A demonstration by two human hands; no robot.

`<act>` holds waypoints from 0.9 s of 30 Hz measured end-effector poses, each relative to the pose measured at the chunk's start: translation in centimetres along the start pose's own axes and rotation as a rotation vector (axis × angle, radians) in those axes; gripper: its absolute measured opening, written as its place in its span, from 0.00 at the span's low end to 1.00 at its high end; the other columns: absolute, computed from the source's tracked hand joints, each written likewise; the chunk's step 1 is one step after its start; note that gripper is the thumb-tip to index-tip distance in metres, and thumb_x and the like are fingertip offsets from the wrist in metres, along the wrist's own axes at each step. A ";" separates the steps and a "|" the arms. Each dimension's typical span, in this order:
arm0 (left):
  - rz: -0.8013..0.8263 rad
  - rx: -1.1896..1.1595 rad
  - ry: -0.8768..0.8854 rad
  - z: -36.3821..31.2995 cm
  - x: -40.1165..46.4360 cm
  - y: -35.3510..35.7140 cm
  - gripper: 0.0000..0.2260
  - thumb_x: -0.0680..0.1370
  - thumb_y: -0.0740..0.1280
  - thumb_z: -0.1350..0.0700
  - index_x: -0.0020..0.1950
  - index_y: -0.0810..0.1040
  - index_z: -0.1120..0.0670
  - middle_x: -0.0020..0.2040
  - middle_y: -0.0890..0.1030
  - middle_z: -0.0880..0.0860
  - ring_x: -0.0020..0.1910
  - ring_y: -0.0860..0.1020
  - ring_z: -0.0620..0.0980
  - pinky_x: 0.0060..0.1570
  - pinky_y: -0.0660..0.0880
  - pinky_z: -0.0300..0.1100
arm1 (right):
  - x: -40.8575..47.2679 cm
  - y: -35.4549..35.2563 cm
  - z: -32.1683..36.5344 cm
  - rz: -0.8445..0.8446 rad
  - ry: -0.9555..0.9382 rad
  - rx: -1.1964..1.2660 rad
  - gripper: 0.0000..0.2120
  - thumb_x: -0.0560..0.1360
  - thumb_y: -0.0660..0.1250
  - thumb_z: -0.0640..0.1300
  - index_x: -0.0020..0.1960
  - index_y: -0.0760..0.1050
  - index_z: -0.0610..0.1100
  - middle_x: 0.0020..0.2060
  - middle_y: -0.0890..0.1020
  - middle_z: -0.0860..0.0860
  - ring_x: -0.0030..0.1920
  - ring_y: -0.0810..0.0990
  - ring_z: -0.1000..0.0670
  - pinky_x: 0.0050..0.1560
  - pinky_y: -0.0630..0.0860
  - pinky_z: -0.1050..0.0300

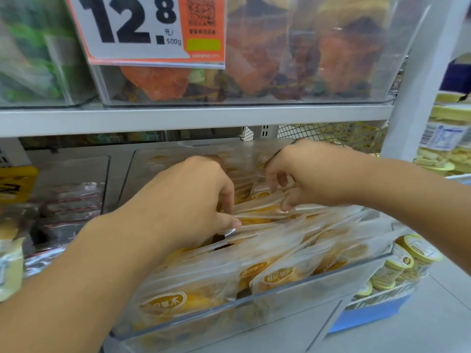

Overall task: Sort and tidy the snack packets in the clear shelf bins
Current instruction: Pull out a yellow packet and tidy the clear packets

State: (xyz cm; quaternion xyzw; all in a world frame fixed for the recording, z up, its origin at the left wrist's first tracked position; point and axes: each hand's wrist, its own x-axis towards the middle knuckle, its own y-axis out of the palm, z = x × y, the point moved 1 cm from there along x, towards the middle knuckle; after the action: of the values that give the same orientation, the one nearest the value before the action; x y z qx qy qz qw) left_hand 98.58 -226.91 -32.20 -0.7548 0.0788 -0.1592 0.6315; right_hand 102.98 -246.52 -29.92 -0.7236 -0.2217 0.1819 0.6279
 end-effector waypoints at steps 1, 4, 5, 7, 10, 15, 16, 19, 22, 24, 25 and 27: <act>0.004 0.002 -0.015 0.0 0.1 0.0 0.11 0.70 0.74 0.36 0.41 0.81 0.42 0.47 0.77 0.40 0.48 0.76 0.44 0.48 0.78 0.46 | 0.1 0.2 -0.1 -0.001 -0.015 -0.015 0.16 0.68 0.78 0.51 0.53 0.78 0.54 0.46 0.79 0.58 0.39 0.71 0.58 0.38 0.67 0.60; -0.006 0.001 -0.048 0.1 0.3 0.0 0.11 0.72 0.73 0.37 0.43 0.77 0.41 0.46 0.77 0.41 0.47 0.77 0.44 0.45 0.77 0.45 | 0.5 0.5 -0.7 0.003 -0.019 0.038 0.19 0.71 0.74 0.44 0.60 0.76 0.54 0.51 0.78 0.58 0.41 0.71 0.59 0.36 0.65 0.68; -0.008 -0.004 -0.057 0.1 0.2 0.0 0.10 0.73 0.73 0.38 0.44 0.75 0.41 0.46 0.77 0.41 0.47 0.77 0.44 0.45 0.76 0.44 | 0.7 0.6 -1.1 0.016 -0.007 0.053 0.19 0.71 0.73 0.41 0.59 0.76 0.54 0.50 0.78 0.59 0.40 0.71 0.60 0.35 0.65 0.72; -0.019 -0.006 -0.063 0.1 0.2 0.1 0.08 0.75 0.72 0.41 0.47 0.76 0.40 0.47 0.78 0.41 0.49 0.78 0.45 0.48 0.77 0.45 | 0.8 0.7 -1.8 0.004 0.027 0.088 0.16 0.71 0.75 0.43 0.57 0.77 0.54 0.46 0.76 0.60 0.40 0.72 0.61 0.35 0.66 0.74; -0.022 0.041 -0.075 0.1 0.2 0.0 0.04 0.77 0.71 0.44 0.44 0.81 0.42 0.47 0.80 0.42 0.48 0.78 0.45 0.45 0.75 0.43 | 0.8 0.8 -2.5 -0.063 0.043 0.158 0.12 0.72 0.76 0.52 0.53 0.78 0.54 0.45 0.78 0.60 0.44 0.77 0.57 0.37 0.68 0.72; 0.006 0.106 -0.078 -0.6 0.4 0.1 0.06 0.78 0.69 0.43 0.47 0.83 0.43 0.47 0.81 0.43 0.43 0.77 0.43 0.37 0.68 0.37 | 1.1 0.8 -1.5 -0.016 0.036 0.088 0.04 0.73 0.73 0.51 0.47 0.84 0.53 0.40 0.82 0.58 0.43 0.79 0.56 0.44 0.77 0.60; 0.011 0.102 -0.076 -0.7 0.5 0.2 0.06 0.79 0.69 0.44 0.46 0.83 0.43 0.45 0.80 0.43 0.41 0.76 0.42 0.34 0.67 0.37 | 1.3 1.0 -1.1 -0.031 0.046 0.042 0.05 0.73 0.73 0.52 0.47 0.84 0.53 0.40 0.81 0.58 0.44 0.79 0.53 0.44 0.77 0.58; 0.007 0.068 -0.061 -0.5 0.7 0.5 0.07 0.79 0.69 0.47 0.43 0.84 0.44 0.40 0.80 0.43 0.39 0.77 0.42 0.37 0.73 0.38 | 2.1 1.2 0.1 -0.127 -0.003 -0.026 0.07 0.73 0.71 0.51 0.46 0.82 0.48 0.37 0.81 0.52 0.44 0.80 0.46 0.42 0.77 0.56; -0.029 -0.011 -0.033 -0.2 0.7 0.6 0.07 0.78 0.71 0.48 0.40 0.83 0.44 0.38 0.81 0.43 0.39 0.79 0.44 0.42 0.79 0.45 | 3.2 1.3 1.3 -0.212 -0.121 0.067 0.08 0.73 0.71 0.50 0.45 0.83 0.45 0.38 0.84 0.48 0.41 0.80 0.44 0.42 0.79 0.51; -0.052 -0.064 -0.020 -0.1 0.6 0.6 0.08 0.77 0.71 0.47 0.39 0.82 0.43 0.37 0.80 0.42 0.40 0.79 0.43 0.44 0.79 0.46 | 3.6 1.6 1.8 -0.234 -0.146 0.141 0.09 0.73 0.71 0.50 0.46 0.84 0.45 0.37 0.84 0.47 0.40 0.80 0.45 0.42 0.78 0.51; -0.058 -0.081 -0.018 -0.1 0.6 0.6 0.08 0.78 0.71 0.47 0.38 0.81 0.43 0.37 0.80 0.41 0.40 0.79 0.43 0.44 0.79 0.46 | 3.7 1.8 1.8 -0.240 -0.139 0.180 0.08 0.73 0.71 0.50 0.46 0.84 0.46 0.37 0.84 0.47 0.40 0.79 0.45 0.42 0.77 0.52; -0.060 -0.108 -0.016 0.0 0.6 0.7 0.09 0.77 0.71 0.47 0.37 0.81 0.42 0.36 0.80 0.41 0.39 0.79 0.43 0.45 0.79 0.47 | 3.7 2.5 1.5 -0.228 -0.106 0.258 0.06 0.74 0.73 0.49 0.46 0.86 0.47 0.34 0.84 0.49 0.37 0.78 0.49 0.41 0.75 0.57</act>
State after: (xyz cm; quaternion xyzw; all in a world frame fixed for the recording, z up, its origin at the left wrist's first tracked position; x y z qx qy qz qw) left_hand 99.21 -227.25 -32.78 -0.7911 0.0597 -0.1675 0.5853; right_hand 105.43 -243.53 -32.55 -0.5966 -0.3099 0.1743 0.7195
